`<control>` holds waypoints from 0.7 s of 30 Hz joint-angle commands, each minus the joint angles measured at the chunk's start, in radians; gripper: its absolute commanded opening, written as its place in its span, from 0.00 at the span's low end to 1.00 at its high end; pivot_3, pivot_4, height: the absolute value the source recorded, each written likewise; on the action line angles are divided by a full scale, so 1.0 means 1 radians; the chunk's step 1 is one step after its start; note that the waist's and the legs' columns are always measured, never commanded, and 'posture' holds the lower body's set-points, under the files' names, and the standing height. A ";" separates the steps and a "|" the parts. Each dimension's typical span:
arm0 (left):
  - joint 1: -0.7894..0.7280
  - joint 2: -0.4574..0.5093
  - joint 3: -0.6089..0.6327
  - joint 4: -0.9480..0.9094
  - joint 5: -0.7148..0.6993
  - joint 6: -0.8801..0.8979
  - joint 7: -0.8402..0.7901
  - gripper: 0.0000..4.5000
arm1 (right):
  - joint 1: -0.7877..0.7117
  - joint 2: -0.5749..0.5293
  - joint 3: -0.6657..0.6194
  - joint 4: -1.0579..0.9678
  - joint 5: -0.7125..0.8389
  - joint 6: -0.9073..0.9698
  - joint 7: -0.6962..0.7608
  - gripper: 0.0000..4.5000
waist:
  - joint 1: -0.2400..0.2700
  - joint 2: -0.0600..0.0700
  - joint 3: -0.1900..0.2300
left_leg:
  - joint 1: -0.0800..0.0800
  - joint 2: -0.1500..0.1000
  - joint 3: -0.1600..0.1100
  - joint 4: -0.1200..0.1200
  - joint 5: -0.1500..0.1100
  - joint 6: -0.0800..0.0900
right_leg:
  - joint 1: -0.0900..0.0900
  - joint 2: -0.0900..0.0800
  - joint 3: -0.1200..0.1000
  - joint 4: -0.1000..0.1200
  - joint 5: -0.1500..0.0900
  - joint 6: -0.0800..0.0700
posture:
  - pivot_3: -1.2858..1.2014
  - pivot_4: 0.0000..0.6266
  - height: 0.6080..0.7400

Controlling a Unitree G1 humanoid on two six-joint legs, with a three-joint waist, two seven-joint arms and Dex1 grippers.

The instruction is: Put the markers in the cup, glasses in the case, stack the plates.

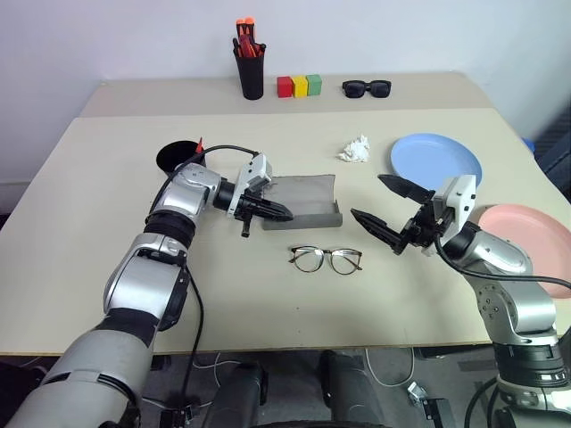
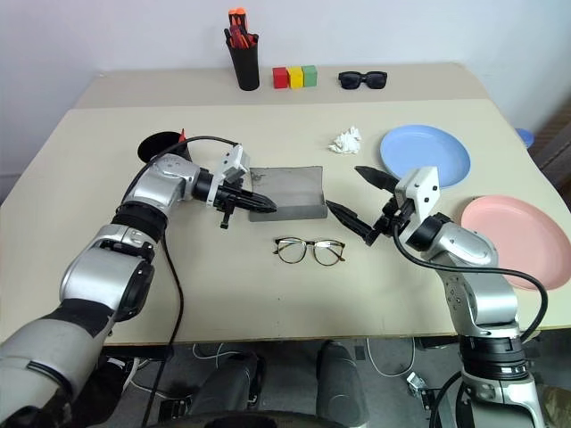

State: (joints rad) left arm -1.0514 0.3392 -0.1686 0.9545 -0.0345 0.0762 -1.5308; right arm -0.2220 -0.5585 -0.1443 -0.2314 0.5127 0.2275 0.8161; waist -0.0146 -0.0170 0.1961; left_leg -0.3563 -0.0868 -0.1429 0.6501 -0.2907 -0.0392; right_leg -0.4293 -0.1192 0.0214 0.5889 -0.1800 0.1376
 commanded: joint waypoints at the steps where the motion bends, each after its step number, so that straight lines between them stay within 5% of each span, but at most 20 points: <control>1: 0.046 0.005 0.007 -0.099 -0.019 0.004 0.028 0.02 | -0.015 0.009 -0.006 -0.014 -0.001 -0.028 0.004 1.00 | 0.001 0.000 0.000 | 0.000 0.000 0.000 0.000 0.000 0.000 | 0.000 0.000 0.000 0.000 0.000 0.000 | 0.52 0.24 1.00; 10: 0.111 -0.030 0.131 -0.307 -0.170 0.100 0.155 0.02 | -0.002 -0.006 0.016 -0.040 0.005 -0.018 0.027 1.00 | 0.002 0.000 0.000 | 0.000 0.000 0.000 0.001 0.000 0.000 | 0.000 0.000 0.000 0.001 0.000 0.000 | 0.52 0.24 1.00; 14: 0.227 0.015 0.142 -0.580 -0.271 0.236 0.130 0.31 | 0.007 -0.065 0.065 -0.111 -0.034 0.018 0.050 1.00 | -0.008 0.001 0.000 | 0.000 0.000 0.000 0.000 0.000 0.000 | -0.001 0.000 0.001 0.002 0.000 0.000 | 0.52 0.24 1.00; 20: 0.379 0.101 0.149 -0.851 -0.355 0.372 0.182 0.99 | -0.004 -0.146 0.152 -0.159 -0.149 0.067 0.043 1.00 | 0.001 0.001 0.000 | 0.000 0.000 0.001 0.001 0.000 -0.001 | -0.003 0.000 0.003 0.005 0.000 0.000 | 0.52 0.24 1.00; 21: 0.401 0.122 0.150 -0.887 -0.376 0.409 0.181 0.99 | -0.011 -0.149 0.162 -0.164 -0.155 0.075 0.042 1.00 | 0.001 0.001 0.000 | 0.000 0.000 0.001 0.001 0.000 -0.001 | -0.003 0.000 0.003 0.005 0.000 0.000 | 0.52 0.24 1.00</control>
State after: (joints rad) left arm -0.6557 0.4412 -0.0419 0.1447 -0.3638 0.4364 -1.3520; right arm -0.2146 -0.6954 0.0117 -0.3523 0.3701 0.2896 0.8665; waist -0.0136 -0.0164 0.1959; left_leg -0.3564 -0.0866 -0.1415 0.6514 -0.2905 -0.0399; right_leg -0.4322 -0.1192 0.0245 0.5938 -0.1802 0.1373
